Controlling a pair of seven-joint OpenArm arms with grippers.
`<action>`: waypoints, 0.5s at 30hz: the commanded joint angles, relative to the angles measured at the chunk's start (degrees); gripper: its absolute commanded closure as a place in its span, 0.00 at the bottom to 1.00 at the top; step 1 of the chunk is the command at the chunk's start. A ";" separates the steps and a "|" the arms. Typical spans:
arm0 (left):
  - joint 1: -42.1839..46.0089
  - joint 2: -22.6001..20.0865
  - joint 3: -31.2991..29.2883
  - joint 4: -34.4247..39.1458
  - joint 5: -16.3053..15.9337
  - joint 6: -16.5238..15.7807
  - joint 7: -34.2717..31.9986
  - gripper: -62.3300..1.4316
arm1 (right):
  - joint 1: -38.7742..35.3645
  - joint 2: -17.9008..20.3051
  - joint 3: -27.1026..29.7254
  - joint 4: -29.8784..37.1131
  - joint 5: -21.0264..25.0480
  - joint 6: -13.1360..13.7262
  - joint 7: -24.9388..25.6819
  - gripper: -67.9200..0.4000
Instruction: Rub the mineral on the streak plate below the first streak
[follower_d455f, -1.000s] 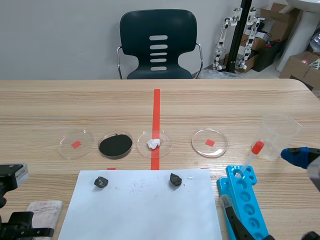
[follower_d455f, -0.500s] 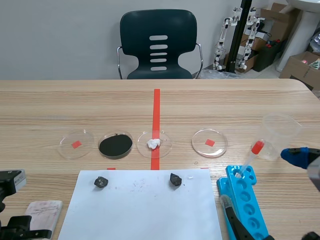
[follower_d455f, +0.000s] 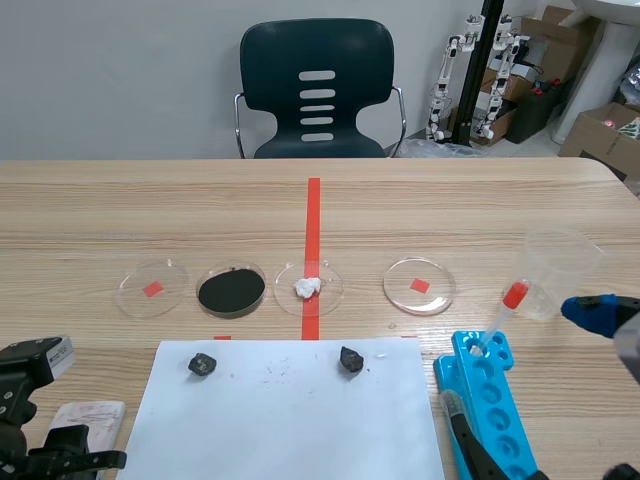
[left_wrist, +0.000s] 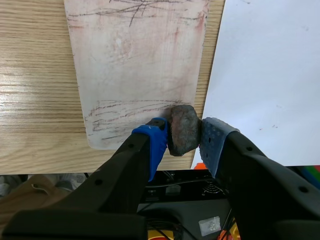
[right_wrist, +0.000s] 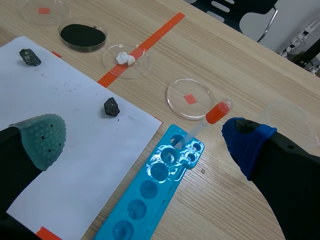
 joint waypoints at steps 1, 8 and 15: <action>-0.02 0.15 0.22 0.66 -1.70 -0.50 -0.98 0.75 | 0.37 0.42 0.15 0.70 0.55 -0.22 0.85 0.00; 0.13 0.15 0.22 0.66 3.08 0.04 0.48 0.75 | 0.37 0.42 0.15 0.70 0.55 -0.22 0.85 0.00; 0.15 0.15 0.22 0.66 11.56 4.17 2.80 0.75 | 0.37 0.42 0.15 0.70 0.55 -0.22 0.85 0.00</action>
